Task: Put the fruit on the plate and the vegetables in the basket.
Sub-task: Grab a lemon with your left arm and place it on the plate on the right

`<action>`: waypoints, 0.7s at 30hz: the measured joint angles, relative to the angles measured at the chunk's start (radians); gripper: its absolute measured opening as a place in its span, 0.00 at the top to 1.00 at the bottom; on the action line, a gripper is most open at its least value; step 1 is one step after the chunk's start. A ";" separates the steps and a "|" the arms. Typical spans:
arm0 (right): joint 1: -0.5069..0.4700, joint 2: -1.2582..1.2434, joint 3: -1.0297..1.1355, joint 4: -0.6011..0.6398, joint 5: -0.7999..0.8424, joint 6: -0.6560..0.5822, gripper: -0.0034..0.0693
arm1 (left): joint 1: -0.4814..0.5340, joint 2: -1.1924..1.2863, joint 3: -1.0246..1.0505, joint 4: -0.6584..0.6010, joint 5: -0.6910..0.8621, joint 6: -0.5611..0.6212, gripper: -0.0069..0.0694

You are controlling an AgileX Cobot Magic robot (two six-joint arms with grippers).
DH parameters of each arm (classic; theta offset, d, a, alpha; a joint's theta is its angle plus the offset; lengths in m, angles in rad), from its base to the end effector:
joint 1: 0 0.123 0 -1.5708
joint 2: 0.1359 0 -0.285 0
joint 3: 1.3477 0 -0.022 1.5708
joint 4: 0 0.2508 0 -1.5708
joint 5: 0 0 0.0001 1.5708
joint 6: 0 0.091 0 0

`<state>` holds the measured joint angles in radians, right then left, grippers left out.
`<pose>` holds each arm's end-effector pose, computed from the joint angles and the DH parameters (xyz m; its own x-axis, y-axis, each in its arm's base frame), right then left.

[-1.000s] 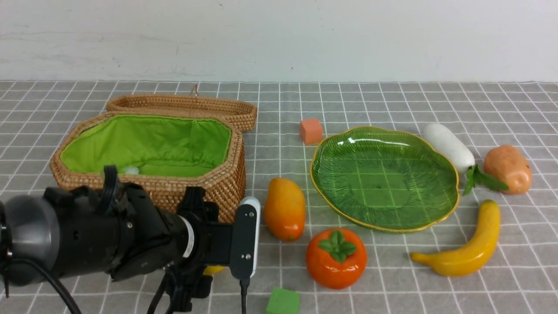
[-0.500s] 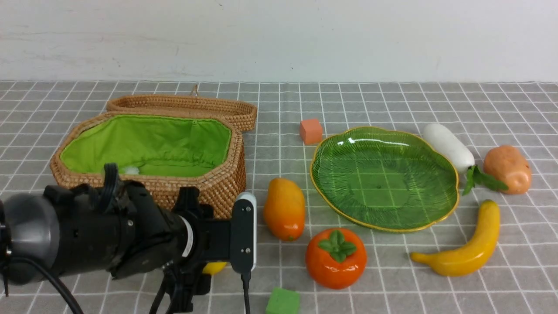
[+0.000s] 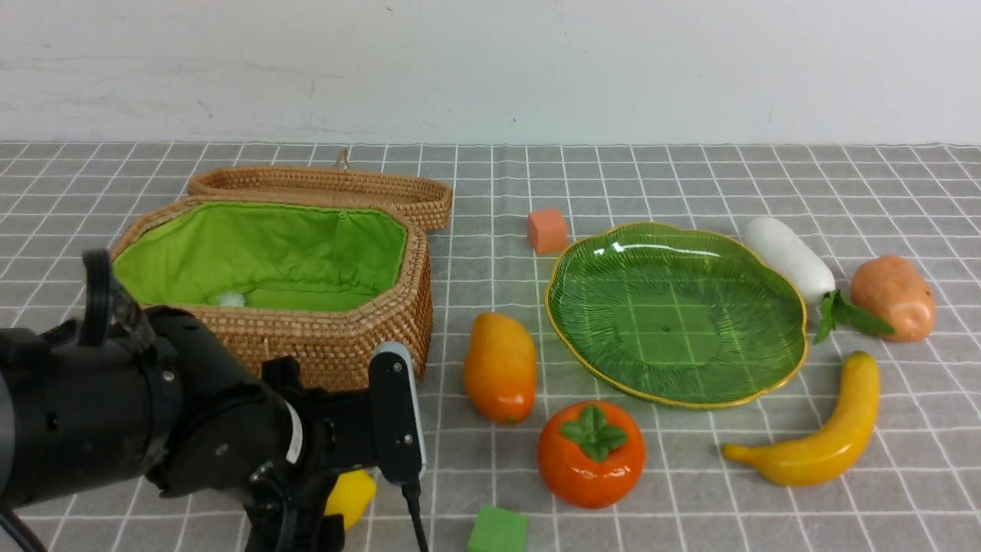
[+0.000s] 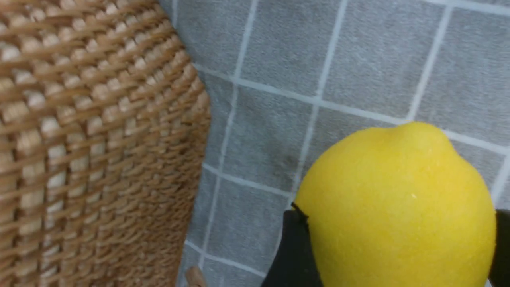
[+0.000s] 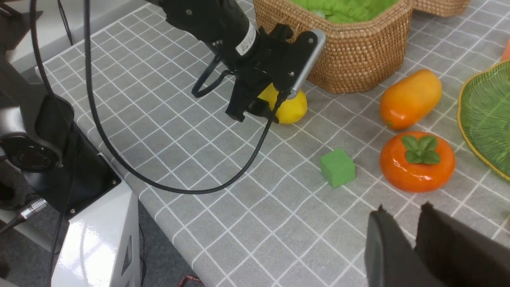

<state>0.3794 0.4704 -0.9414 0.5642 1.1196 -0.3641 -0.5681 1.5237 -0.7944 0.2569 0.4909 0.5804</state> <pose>0.0183 0.0545 0.3991 -0.3687 -0.2364 -0.8990 -0.7570 0.6376 0.1428 0.2407 -0.1407 0.1930 -0.1697 0.9598 -0.2236 0.8869 0.2476 0.3899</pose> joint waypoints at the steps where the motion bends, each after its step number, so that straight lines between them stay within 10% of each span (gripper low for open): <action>1: 0.000 0.000 0.000 0.000 -0.003 0.000 0.77 | 0.000 -0.006 0.000 -0.021 0.005 0.014 0.20; 21: 0.000 0.000 0.000 -0.410 -0.136 0.364 0.76 | -0.169 0.318 -0.728 -0.430 0.078 -0.053 0.20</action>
<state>0.3794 0.4704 -0.9414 0.1546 0.9836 0.0000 -0.7373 1.8415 -1.5223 -0.1726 0.5692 0.5271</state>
